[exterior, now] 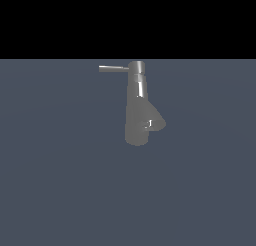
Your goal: Turn on the faucet by rotating a designated handle.
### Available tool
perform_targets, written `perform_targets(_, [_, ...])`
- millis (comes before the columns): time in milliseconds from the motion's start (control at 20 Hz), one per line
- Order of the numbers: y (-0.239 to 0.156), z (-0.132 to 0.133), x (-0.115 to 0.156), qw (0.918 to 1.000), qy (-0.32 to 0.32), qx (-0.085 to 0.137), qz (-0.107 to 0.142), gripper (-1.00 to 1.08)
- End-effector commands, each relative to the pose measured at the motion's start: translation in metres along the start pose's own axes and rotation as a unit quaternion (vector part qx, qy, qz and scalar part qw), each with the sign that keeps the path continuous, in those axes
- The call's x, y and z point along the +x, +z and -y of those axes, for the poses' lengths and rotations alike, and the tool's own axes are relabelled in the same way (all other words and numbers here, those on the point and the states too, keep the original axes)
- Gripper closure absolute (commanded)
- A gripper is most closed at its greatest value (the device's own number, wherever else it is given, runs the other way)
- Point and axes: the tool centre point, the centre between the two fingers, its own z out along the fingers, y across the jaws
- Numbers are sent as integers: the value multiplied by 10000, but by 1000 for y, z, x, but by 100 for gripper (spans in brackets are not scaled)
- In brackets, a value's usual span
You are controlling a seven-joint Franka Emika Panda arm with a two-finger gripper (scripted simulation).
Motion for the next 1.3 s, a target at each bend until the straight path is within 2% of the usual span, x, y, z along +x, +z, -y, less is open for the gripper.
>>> perform_targets(0, [9,11,12,9996,284,-20,10,108])
perform_targets(300, [34,39,38,9955,945,-69,32,108])
perform_targets(600, [64,66,62,9870,1600,-116,52,108])
perform_targets(900, [98,92,83,9743,2246,-160,72,108])
perform_targets(1250, [143,122,103,9541,2987,-209,95,108])
